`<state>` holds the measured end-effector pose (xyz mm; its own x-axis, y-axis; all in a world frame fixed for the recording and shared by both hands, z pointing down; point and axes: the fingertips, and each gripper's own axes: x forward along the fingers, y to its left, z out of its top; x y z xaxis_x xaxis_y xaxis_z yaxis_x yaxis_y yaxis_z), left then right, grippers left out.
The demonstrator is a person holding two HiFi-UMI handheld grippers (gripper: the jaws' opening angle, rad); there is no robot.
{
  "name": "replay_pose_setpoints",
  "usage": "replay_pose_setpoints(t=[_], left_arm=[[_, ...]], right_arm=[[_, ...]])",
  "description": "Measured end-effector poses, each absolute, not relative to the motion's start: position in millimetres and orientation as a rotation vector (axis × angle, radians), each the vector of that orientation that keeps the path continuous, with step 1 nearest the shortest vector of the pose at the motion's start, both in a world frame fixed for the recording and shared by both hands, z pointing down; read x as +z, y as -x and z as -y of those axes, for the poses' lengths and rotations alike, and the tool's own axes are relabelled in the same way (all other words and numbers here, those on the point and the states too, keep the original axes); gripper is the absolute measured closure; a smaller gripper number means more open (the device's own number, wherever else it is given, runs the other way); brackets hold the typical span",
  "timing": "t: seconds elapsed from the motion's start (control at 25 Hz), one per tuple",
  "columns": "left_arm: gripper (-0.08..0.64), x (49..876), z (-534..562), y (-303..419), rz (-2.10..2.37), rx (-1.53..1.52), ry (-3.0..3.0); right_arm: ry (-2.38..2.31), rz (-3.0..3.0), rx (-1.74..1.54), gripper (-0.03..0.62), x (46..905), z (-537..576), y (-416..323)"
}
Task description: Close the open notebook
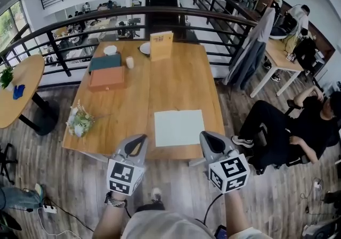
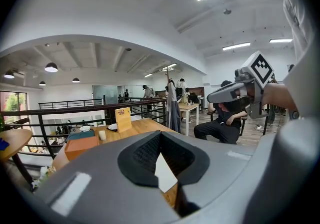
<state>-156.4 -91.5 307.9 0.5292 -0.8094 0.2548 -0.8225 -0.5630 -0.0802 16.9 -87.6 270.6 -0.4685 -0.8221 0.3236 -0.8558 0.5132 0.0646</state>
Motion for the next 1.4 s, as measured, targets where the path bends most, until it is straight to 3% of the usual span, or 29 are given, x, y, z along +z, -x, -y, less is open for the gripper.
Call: replay_pose_setpoints(t=[0.52, 0.88, 1.4], left_arm=[[0.483, 355, 115, 164, 1.336, 0.504, -2.725], [0.434, 416, 124, 150, 1.282, 0.553, -2.676], [0.353, 501, 146, 90, 1.261, 0.715, -2.66]], right_arm=[[-1.431, 2.368, 0.152, 0.591, 308, 116, -13], [-1.38, 2.305, 0.197, 0.591, 381, 136, -37], [-1.294, 2.309, 0.278, 0.591, 483, 179, -73]])
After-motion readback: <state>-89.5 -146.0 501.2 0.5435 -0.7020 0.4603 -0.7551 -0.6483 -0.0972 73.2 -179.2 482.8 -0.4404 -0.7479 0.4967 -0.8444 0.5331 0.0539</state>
